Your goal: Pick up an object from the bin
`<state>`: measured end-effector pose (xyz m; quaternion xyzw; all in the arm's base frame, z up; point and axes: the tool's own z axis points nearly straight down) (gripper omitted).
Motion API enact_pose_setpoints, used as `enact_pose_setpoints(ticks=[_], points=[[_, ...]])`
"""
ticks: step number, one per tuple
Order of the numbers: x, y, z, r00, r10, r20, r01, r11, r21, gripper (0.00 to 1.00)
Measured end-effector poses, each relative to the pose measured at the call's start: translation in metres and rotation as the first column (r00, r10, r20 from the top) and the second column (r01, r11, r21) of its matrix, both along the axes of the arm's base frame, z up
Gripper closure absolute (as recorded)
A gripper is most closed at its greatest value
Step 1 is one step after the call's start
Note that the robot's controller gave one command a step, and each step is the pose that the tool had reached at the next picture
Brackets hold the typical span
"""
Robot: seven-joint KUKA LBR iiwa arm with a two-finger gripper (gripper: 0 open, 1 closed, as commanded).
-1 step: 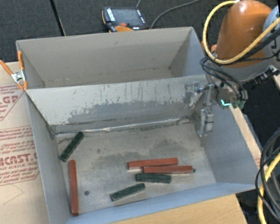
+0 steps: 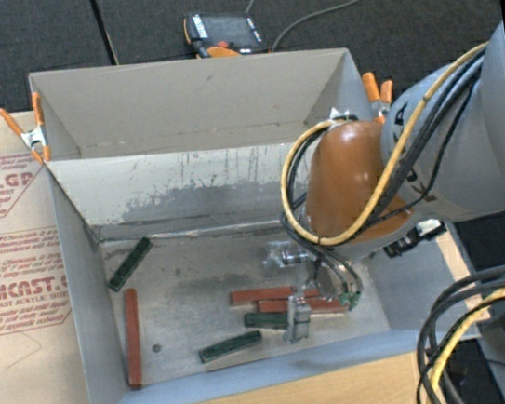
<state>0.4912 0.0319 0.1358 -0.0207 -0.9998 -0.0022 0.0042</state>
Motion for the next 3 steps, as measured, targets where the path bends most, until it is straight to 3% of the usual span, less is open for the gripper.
enact_pose_setpoints(ticks=[1,2,3], points=[[0.030,-0.014,-0.068,0.985,-0.175,0.004,0.175,0.985,-0.005,0.00],[0.031,-0.014,-0.066,0.985,-0.174,0.007,0.174,0.985,-0.005,1.00],[0.011,-0.032,0.143,0.989,-0.144,0.017,0.144,0.990,-0.003,1.00]])
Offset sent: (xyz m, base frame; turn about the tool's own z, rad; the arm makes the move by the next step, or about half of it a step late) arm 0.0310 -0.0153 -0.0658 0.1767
